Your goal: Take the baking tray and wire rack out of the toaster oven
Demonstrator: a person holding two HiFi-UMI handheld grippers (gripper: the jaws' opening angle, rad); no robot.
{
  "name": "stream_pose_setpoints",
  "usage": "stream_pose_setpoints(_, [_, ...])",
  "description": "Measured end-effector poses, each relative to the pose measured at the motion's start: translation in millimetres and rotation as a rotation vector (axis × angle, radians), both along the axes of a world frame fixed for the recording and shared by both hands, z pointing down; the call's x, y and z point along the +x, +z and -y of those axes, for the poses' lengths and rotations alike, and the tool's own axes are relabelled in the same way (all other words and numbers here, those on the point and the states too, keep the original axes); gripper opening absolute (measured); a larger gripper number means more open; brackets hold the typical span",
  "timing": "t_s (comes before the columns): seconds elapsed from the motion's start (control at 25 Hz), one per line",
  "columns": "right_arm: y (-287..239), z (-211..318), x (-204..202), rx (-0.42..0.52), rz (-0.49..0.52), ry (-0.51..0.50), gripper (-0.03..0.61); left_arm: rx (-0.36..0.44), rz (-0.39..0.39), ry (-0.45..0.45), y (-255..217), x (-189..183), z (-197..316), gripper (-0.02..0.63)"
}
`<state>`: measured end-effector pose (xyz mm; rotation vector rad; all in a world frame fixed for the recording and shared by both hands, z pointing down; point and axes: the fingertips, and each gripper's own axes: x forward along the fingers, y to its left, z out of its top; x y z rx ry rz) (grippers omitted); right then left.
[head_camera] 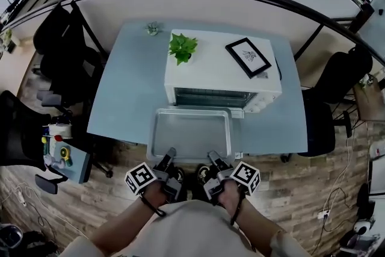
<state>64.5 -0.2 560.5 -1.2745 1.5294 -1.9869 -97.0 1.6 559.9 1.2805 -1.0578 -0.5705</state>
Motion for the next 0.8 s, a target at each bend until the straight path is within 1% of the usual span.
stream_pose_setpoints(0.2, [7, 2, -44, -0.027, 0.011, -0.113, 0.089, -0.012, 0.014, -0.096, 7, -43, -15, 0.089])
stream_pose_setpoints(0.36, [13, -1, -85, -0.068, 0.053, -0.191, 0.086, -0.014, 0.018, -0.206, 6, -82, -29, 0.089])
stream_pose_setpoints(0.52, [18, -10, -122, -0.108, 0.065, -0.294, 0.086, -0.031, 0.038, -0.301, 8, -116, -51, 0.089])
stream_pose_setpoints(0.64, [20, -17, -148, -0.116, 0.070, -0.372, 0.086, -0.048, 0.057, -0.371, 10, -139, -71, 0.087])
stream_pose_setpoints(0.8, [20, -20, -175, -0.109, 0.072, -0.461, 0.086, -0.051, 0.043, -0.463, 10, -159, -88, 0.089])
